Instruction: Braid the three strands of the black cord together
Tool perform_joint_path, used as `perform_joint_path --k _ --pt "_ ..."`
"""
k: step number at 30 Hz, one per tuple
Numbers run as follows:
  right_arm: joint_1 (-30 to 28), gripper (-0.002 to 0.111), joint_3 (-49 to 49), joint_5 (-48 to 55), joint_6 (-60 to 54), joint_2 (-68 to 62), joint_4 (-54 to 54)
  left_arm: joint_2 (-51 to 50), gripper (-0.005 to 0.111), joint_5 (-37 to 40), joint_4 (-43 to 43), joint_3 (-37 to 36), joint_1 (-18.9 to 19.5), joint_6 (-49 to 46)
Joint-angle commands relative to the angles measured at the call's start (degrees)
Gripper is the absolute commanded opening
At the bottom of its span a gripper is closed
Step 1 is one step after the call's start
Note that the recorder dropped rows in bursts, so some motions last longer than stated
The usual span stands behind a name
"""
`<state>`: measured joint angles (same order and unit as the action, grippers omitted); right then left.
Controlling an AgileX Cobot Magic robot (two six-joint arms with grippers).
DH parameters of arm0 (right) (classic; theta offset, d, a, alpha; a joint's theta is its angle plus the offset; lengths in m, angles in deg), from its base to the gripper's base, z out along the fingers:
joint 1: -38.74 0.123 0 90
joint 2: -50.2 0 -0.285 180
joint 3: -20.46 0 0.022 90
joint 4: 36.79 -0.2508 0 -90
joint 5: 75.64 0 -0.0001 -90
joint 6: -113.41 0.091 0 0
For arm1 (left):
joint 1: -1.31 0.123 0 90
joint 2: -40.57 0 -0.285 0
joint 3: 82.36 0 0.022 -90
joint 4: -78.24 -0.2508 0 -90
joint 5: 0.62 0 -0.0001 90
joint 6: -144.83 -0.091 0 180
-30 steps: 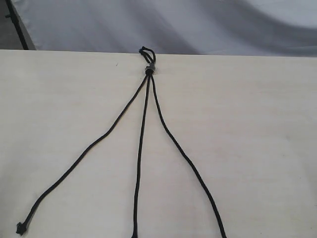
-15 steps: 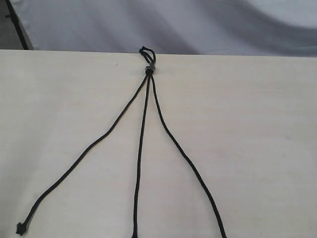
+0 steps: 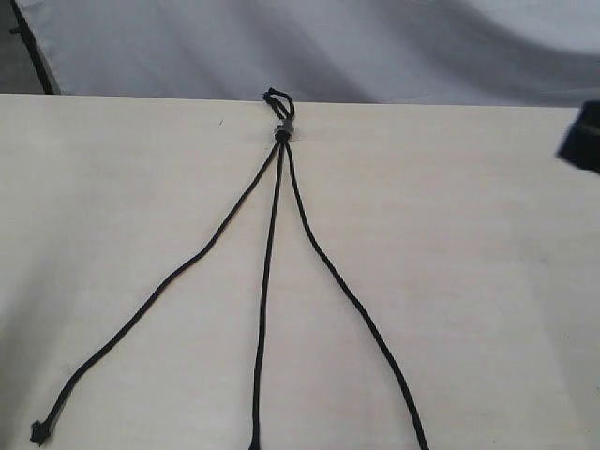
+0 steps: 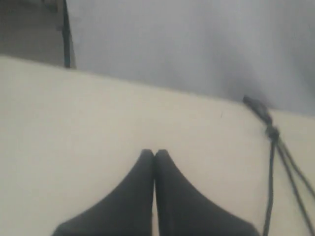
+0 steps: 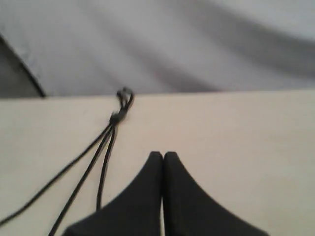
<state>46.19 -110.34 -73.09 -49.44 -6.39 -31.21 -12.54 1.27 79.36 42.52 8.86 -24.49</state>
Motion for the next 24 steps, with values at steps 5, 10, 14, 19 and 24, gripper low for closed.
perform_joint_path --k 5,10,14,19,24 --pt "21.50 -0.001 -14.19 9.13 -1.10 -30.80 0.77 -11.99 0.000 3.09 0.61 0.29 -0.27 -1.56" --pt "29.53 0.003 -26.15 17.91 -1.10 -45.75 0.77 -12.62 0.000 3.09 0.61 0.29 -0.27 -1.95" --pt "33.25 0.019 -35.15 26.57 -1.10 -55.05 0.93 -12.62 0.000 3.09 0.61 0.29 -0.27 -1.95" --pt "35.72 0.041 -42.69 32.15 -1.10 -63.27 0.66 -12.62 0.000 3.09 0.61 0.29 -0.27 -1.95" --pt "36.16 0.045 -45.55 34.45 -1.10 -67.78 -0.19 -12.62 0.000 3.09 0.61 0.29 -0.27 -1.95"
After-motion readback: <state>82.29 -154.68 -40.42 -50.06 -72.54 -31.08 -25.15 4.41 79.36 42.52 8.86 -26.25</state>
